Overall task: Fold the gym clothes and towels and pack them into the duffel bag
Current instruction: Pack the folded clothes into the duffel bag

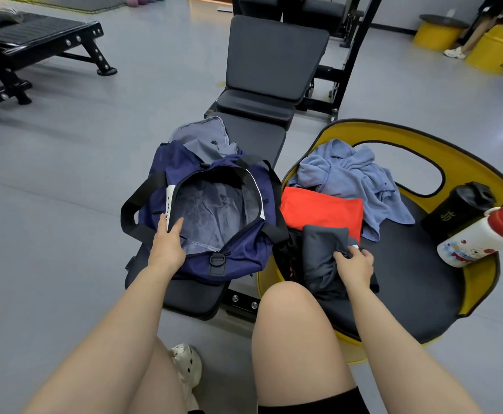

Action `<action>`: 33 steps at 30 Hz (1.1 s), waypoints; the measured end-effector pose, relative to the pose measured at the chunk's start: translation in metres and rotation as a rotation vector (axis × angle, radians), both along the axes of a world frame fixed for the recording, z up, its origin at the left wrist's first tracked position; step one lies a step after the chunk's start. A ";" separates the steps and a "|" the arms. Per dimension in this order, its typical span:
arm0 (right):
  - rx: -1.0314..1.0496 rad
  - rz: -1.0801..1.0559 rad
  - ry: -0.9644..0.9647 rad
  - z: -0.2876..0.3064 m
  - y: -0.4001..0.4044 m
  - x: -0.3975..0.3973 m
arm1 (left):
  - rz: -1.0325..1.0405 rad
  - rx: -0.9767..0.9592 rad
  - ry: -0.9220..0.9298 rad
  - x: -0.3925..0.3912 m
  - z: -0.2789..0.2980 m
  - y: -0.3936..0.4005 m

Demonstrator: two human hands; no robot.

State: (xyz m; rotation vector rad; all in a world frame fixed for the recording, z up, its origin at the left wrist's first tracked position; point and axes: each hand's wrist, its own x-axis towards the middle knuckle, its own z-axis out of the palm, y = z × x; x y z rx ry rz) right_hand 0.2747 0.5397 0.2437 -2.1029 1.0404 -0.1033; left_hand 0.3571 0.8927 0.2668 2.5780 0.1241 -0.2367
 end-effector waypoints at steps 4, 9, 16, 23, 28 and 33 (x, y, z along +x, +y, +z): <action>0.077 0.109 0.054 -0.007 -0.011 0.004 | 0.001 -0.006 0.007 0.000 0.001 -0.001; 0.146 0.034 0.043 -0.011 -0.018 0.006 | 0.016 -0.012 0.008 0.000 0.004 -0.003; 0.286 -0.061 0.073 -0.025 -0.027 0.012 | 0.119 -0.064 0.042 0.003 0.007 -0.005; 0.214 -0.031 -0.020 -0.006 -0.013 0.006 | 0.141 -0.114 0.064 0.005 0.007 -0.011; 0.246 -0.011 -0.038 -0.009 -0.014 0.005 | 0.142 -0.130 0.059 0.004 0.008 -0.011; 0.296 -0.027 -0.132 -0.006 -0.011 0.007 | 0.131 -0.161 0.037 0.003 0.009 -0.012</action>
